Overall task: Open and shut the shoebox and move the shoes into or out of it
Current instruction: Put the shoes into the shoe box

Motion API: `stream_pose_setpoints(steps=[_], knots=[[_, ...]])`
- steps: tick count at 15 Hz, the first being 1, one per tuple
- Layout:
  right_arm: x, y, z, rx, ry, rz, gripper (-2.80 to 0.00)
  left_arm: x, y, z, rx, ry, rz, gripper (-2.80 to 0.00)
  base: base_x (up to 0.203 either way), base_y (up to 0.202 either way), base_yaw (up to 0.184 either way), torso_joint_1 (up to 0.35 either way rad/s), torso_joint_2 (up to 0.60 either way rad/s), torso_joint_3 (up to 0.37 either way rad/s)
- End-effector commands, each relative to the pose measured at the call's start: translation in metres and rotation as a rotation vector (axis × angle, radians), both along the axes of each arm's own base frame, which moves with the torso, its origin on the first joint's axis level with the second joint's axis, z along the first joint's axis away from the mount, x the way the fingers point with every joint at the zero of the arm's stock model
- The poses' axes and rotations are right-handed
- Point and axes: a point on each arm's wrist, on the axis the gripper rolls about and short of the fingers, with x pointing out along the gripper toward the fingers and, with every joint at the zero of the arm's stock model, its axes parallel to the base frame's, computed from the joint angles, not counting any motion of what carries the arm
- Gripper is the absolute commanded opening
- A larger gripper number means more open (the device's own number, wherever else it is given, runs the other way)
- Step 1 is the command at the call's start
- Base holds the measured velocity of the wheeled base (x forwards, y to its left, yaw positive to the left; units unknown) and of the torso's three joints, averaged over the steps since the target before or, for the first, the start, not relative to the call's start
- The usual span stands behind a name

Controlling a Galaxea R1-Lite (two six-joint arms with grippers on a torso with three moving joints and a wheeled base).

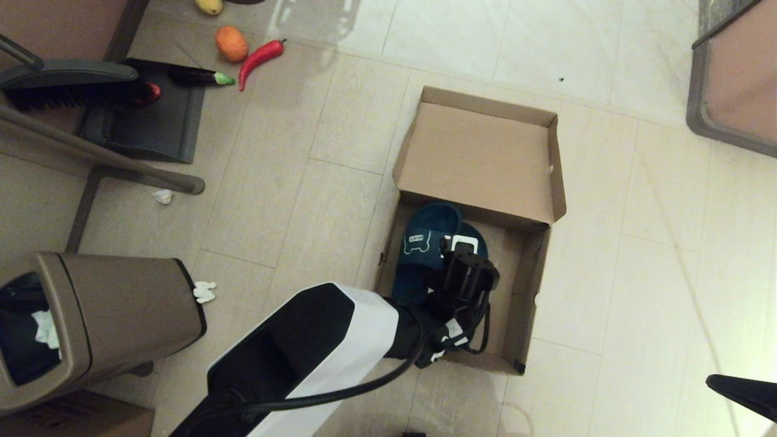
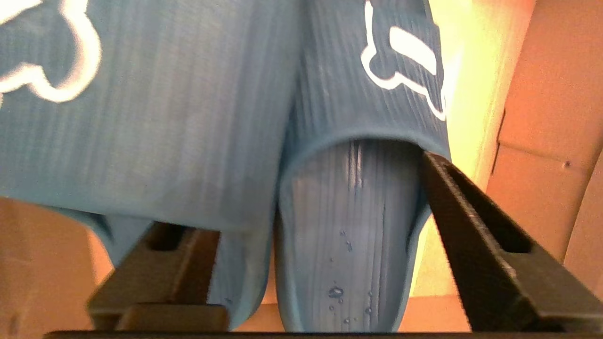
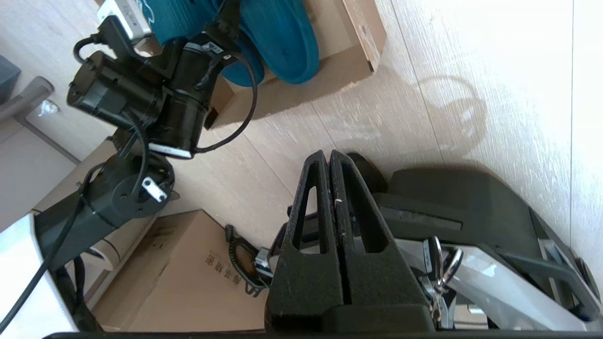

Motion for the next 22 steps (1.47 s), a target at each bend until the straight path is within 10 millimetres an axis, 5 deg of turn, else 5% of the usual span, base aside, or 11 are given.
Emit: stream_pose_setpoints(steps=[1, 8, 10, 18, 22], knots=[[-0.002, 0.000, 0.000, 0.004, -0.001, 0.000, -2.80, 0.000, -0.001, -0.008, 0.011, 0.010, -0.001, 0.00, 0.000, 0.000, 0.000, 0.000, 0.00, 0.000], [-0.007, 0.000, -0.003, 0.005, 0.008, -0.002, -2.80, 0.001, -0.001, -0.015, 0.028, 0.019, 0.008, 0.00, 0.000, 0.000, 0.000, 0.000, 0.00, 0.000], [-0.007, 0.000, -0.003, 0.006, 0.008, -0.001, -2.80, -0.001, 0.003, -0.002, 0.038, 0.012, 0.043, 0.00, 0.000, 0.000, 0.000, 0.000, 0.00, 0.000], [-0.009, 0.001, -0.005, 0.009, 0.009, 0.001, -2.80, -0.008, 0.037, -0.003, 0.150, 0.092, 0.094, 0.00, 0.000, 0.000, 0.000, 0.000, 0.00, 0.000], [-0.007, 0.000, -0.004, 0.012, 0.009, 0.001, -2.80, -0.020, 0.056, 0.017, 0.150, 0.104, 0.106, 0.00, 0.000, 0.000, 0.000, 0.000, 0.00, 0.000]])
